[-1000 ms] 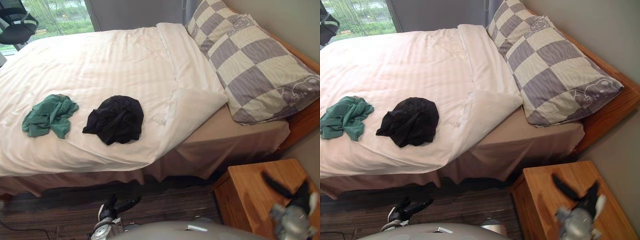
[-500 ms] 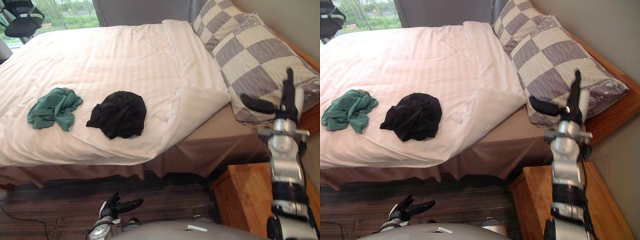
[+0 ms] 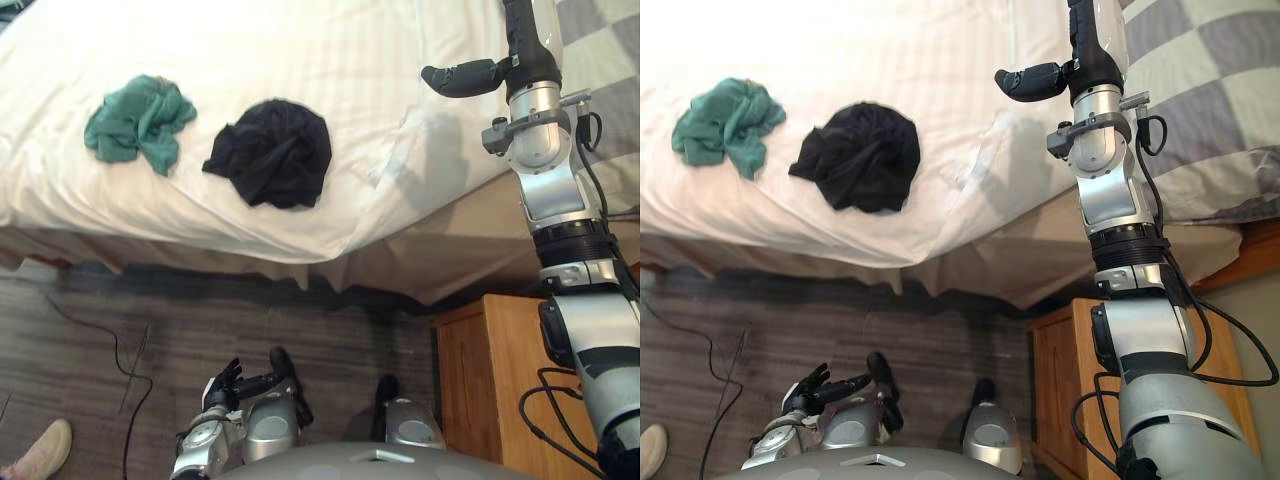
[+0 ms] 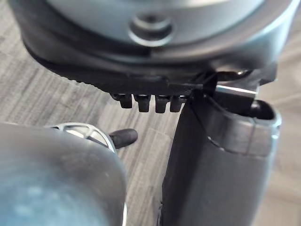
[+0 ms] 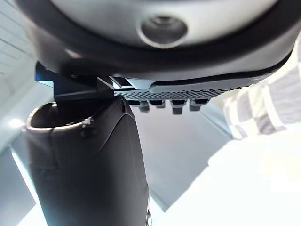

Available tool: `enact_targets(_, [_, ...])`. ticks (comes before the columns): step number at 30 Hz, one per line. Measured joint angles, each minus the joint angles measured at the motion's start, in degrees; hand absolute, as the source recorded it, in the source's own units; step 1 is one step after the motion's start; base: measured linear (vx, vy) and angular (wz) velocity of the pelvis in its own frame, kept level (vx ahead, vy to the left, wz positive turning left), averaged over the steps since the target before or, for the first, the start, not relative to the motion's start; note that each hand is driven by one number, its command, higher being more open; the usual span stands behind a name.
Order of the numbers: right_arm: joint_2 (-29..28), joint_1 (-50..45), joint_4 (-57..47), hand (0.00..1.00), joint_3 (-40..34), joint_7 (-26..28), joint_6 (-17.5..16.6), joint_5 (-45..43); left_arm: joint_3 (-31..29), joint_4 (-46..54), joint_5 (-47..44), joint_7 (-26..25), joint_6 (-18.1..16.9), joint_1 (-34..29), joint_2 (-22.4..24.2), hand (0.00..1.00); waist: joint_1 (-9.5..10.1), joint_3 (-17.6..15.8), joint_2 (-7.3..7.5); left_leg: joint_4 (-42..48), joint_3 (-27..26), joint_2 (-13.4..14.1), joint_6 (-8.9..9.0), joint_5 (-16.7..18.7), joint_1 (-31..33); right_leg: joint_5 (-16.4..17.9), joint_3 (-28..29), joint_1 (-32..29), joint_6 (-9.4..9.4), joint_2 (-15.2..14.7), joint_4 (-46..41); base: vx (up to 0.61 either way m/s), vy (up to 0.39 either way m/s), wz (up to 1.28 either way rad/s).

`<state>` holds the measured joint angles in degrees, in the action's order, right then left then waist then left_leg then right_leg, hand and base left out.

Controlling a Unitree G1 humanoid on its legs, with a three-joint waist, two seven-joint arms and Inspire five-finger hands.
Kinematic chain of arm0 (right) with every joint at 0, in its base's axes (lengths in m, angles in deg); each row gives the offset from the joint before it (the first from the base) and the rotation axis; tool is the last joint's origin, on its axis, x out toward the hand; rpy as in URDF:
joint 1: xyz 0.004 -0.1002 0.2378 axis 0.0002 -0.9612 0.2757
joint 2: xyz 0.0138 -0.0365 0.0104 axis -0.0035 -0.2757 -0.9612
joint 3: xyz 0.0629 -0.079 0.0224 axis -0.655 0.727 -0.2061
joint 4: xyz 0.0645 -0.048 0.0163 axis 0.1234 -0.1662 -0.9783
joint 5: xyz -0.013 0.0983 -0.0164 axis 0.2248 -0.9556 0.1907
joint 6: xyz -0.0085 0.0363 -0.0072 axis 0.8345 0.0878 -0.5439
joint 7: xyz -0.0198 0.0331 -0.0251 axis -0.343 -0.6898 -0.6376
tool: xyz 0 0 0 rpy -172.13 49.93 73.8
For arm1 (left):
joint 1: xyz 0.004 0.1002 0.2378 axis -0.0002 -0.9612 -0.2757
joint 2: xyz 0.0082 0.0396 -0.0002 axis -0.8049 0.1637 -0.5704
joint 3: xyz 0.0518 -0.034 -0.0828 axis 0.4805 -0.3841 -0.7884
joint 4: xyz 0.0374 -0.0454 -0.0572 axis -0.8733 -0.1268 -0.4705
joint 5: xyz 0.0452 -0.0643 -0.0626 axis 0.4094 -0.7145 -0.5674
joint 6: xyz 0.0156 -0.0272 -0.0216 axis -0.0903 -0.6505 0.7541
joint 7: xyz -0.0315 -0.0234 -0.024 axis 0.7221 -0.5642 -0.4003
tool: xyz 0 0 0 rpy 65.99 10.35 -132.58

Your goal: Tidy up the quilt and then pick up the clothes from the bed and put them into the laundry hamper

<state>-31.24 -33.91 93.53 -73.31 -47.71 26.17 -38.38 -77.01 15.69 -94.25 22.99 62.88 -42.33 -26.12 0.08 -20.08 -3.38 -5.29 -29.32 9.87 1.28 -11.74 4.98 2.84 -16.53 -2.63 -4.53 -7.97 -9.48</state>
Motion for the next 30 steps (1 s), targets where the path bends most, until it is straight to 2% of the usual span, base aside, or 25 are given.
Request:
enact_targets(3, [0.3,2.6,2.9,1.0,0.6,0.1,0.0,-0.1,1.3,1.6,-0.8,0.0,0.0,0.0,-0.7,1.0,0.17,-3.0,-0.8,0.0,-0.7,0.3,-0.11,-0.6,3.4,-0.1,1.2,-4.9,-0.1,-0.4,-2.4,-0.06,0.028,-0.09])
enact_targets(5, [1.7,4.6,5.4,1.0,2.0,0.2,0.0,-0.1,2.4,2.9,-0.9,0.0,-0.1,0.3,-0.7,1.0,0.4,-4.0,-2.0,0.0,-0.9,0.2,-0.5,-1.1,5.8,-0.1,1.5,-8.1,-0.19,-0.6,-3.7,-0.04,0.019,-0.08])
enact_targets(7, [3.9,5.8,8.5,1.0,3.4,0.5,0.0,-0.1,3.4,3.8,-2.3,0.2,-1.0,1.4,-0.6,1.0,1.77,-5.0,-3.58,0.0,-1.7,0.3,-0.52,-1.6,8.9,0.0,2.4,-12.8,-0.03,-0.9,-6.0,-0.03,-0.003,-0.14])
enact_targets(8, [4.2,5.8,8.8,1.0,3.5,0.5,0.0,-0.1,3.5,3.8,-2.3,0.2,-1.5,1.4,-0.6,1.0,1.83,-5.2,-3.81,0.0,-1.7,0.3,-0.63,-1.8,9.6,0.0,2.5,-13.7,0.04,-0.9,-6.5,-0.01,-0.016,-0.1])
enact_targets(9, [4.5,5.8,9.0,0.0,3.5,0.5,0.0,-0.1,3.6,3.7,-2.3,0.3,-2.1,1.4,-0.5,1.0,1.81,-5.4,-4.07,0.0,-1.7,0.3,-0.65,-1.9,10.3,0.1,2.6,-14.7,0.12,-1.0,-7.0,0.0,-0.032,-0.02])
enact_targets(13, [7.2,8.1,12.3,0.0,3.5,1.8,-1.2,-1.5,3.3,3.7,-2.4,0.6,-2.8,1.5,0.2,1.0,1.78,-7.0,-5.12,0.0,-2.5,0.5,-0.75,-2.5,13.3,1.4,2.9,-19.5,0.68,-1.8,-10.7,0.01,-0.024,-0.01])
enact_targets(18, [7.4,9.2,12.2,0.0,3.4,2.6,-2.0,-4.9,1.7,3.1,-2.5,1.1,-2.6,3.5,1.8,1.0,1.95,-7.2,-5.03,0.0,-5.3,0.8,0.0,-1.9,12.7,1.8,4.0,-20.2,0.9,-2.0,-11.5,0.01,-0.026,-0.09])
enact_targets(22, [4.1,0.0,3.6,0.0,-3.8,0.8,-1.6,-10.5,0.0,3.1,-2.5,0.3,-2.6,6.0,3.5,1.0,2.02,-7.8,-4.0,0.0,-6.4,0.7,-0.13,-1.4,9.8,1.9,4.3,-17.7,0.86,-2.2,-11.3,0.03,-0.004,-0.09])
enact_targets(26, [-5.9,-18.9,-9.2,0.0,-15.8,-1.6,-1.6,-12.0,-0.9,3.2,-2.2,-1.1,-2.5,6.4,4.7,1.0,1.09,-7.8,-1.8,0.0,-6.1,0.3,0.41,-0.3,3.8,2.9,4.2,-10.6,0.3,-2.2,-9.8,0.16,-0.023,0.13])
enact_targets(27, [-18.8,-37.3,-12.1,0.0,-23.9,-2.9,-3.9,-16.7,-1.8,0.2,2.7,-1.9,-1.0,5.2,4.1,1.0,-0.18,-0.2,2.42,0.2,-2.8,-0.7,1.04,0.9,-2.6,3.4,1.9,0.3,-0.52,-2.2,-3.2,0.43,-0.051,0.42])
enact_targets(28, [-19.0,-37.5,-11.8,1.0,-24.0,-2.9,-3.9,-16.7,-1.5,-0.1,2.7,-1.9,-1.0,5.3,3.9,1.0,-0.28,-0.1,2.44,0.3,-2.3,-0.8,1.05,0.9,-2.6,3.4,1.7,0.7,-0.54,-2.2,-2.9,0.42,-0.053,0.47])
enact_targets(30, [-19.0,-38.1,-11.1,1.0,-24.8,-2.9,-3.9,-16.7,-1.4,-0.4,2.7,-1.9,-0.9,5.3,3.9,1.0,-0.24,0.1,2.21,0.3,-2.0,-0.8,1.05,0.9,-2.7,3.3,1.3,1.2,-0.68,-2.1,-2.2,0.07,-0.021,0.09])
